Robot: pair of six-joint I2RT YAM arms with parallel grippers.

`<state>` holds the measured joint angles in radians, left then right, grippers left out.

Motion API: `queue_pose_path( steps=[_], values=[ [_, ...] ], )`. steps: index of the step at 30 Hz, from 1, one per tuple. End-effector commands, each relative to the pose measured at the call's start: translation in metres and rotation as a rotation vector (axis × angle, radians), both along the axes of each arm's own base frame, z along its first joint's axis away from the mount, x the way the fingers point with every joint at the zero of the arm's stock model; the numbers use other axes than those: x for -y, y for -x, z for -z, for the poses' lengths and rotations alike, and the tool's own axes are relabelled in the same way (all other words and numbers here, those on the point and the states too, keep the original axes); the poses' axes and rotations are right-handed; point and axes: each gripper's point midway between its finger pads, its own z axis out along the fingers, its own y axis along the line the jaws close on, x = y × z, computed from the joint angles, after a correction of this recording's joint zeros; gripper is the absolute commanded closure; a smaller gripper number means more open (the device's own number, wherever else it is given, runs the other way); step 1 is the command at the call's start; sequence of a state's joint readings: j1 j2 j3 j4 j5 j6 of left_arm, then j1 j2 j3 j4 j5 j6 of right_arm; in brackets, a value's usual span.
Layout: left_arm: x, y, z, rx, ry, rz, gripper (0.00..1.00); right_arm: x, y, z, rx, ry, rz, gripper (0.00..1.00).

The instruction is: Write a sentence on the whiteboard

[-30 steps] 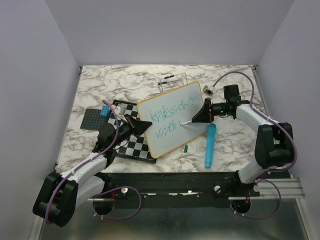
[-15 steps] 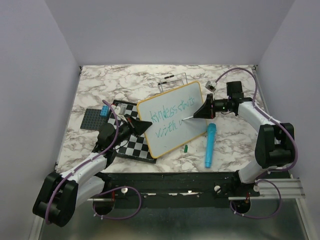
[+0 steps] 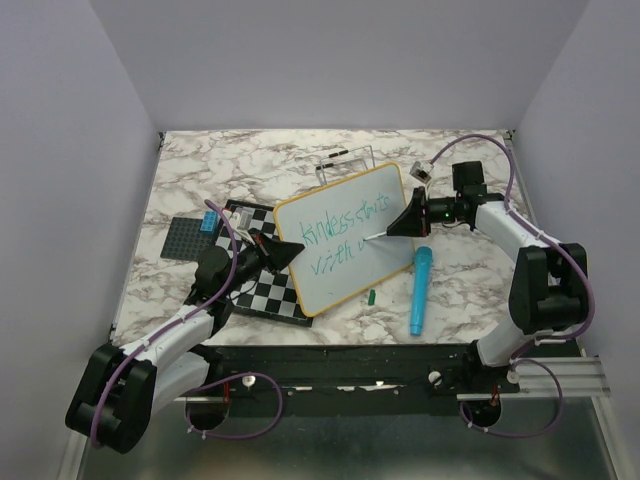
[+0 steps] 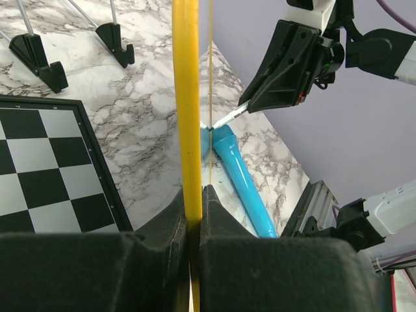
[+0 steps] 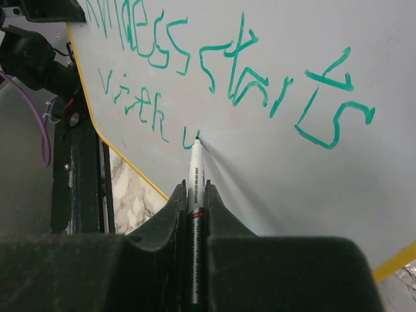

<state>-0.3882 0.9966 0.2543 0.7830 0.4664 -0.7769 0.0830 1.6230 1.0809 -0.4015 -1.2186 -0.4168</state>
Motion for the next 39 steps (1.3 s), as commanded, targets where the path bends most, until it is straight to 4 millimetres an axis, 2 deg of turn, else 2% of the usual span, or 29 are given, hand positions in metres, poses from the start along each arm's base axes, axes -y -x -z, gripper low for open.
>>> queue_pose_path(
  steps=[1,15,18,22,27,31,35,39],
  values=[
    [0.007,0.003,-0.030,0.127,0.013,0.050,1.00,0.006,-0.001,0.013,0.007,0.043,-0.005,0.99],
    [0.007,0.003,-0.031,0.129,0.017,0.049,1.00,0.011,0.032,0.040,-0.058,0.086,-0.052,0.99],
    [0.006,0.002,-0.031,0.130,0.019,0.048,1.00,0.008,0.035,0.039,-0.055,0.084,-0.065,0.99],
    [0.007,0.003,-0.032,0.129,0.021,0.051,1.00,-0.006,0.040,0.037,-0.051,0.090,-0.101,0.99],
    [0.007,0.003,-0.032,0.129,0.020,0.049,1.00,-0.017,0.031,0.023,-0.040,0.062,-0.093,0.99],
    [0.006,0.003,-0.032,0.127,0.014,0.049,1.00,-0.020,0.025,-0.001,-0.003,0.025,-0.096,0.99],
    [0.007,0.003,-0.032,0.132,0.013,0.050,1.00,-0.013,0.023,-0.021,0.024,-0.009,-0.076,0.99],
    [0.007,0.003,-0.033,0.134,0.014,0.053,1.00,0.000,0.014,-0.023,0.033,-0.013,-0.034,0.99]
  ],
)
